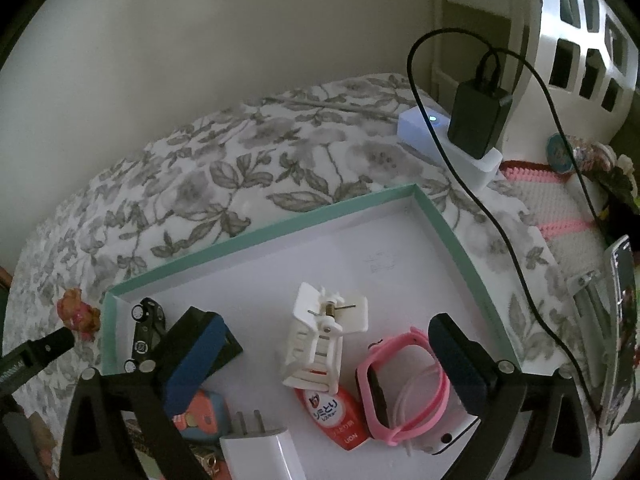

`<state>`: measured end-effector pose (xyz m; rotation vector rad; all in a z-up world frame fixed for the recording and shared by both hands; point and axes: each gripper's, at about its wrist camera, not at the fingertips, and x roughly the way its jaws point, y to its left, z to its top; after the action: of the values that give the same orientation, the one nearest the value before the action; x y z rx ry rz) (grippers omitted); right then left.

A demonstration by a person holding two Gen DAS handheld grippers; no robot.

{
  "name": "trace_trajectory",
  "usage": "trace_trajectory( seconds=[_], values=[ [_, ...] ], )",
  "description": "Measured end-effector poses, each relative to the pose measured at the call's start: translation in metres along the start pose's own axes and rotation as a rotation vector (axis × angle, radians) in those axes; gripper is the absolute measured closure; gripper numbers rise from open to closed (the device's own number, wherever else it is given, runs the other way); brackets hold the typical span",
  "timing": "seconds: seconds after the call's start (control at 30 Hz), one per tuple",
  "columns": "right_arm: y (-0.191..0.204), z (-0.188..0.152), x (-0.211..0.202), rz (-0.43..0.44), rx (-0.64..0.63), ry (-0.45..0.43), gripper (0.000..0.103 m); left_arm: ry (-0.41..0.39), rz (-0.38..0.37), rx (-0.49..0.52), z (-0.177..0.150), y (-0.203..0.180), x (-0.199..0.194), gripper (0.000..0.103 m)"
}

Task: Organize rigid objects
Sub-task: 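Move both tools back toward the pink lipstick and doll figure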

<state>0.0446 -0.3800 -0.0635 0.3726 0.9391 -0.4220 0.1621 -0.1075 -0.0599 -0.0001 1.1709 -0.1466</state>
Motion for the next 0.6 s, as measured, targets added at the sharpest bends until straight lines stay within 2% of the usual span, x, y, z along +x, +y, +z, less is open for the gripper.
trace_trajectory(
  seconds=[0.2, 0.37, 0.6],
  values=[
    [0.009, 0.003, -0.006, 0.031, -0.013, -0.009, 0.000, -0.002, 0.006, -0.025, 0.009, 0.024, -0.007, 0.005],
    [0.034, 0.007, -0.022, 0.096, -0.006, -0.039, 0.000, 0.001, 0.037, -0.040, 0.014, 0.046, -0.014, 0.005],
    [0.091, -0.003, -0.025, 0.164, -0.133, 0.000, 0.000, 0.031, 0.049, -0.068, 0.016, 0.072, -0.017, 0.005]
  ],
)
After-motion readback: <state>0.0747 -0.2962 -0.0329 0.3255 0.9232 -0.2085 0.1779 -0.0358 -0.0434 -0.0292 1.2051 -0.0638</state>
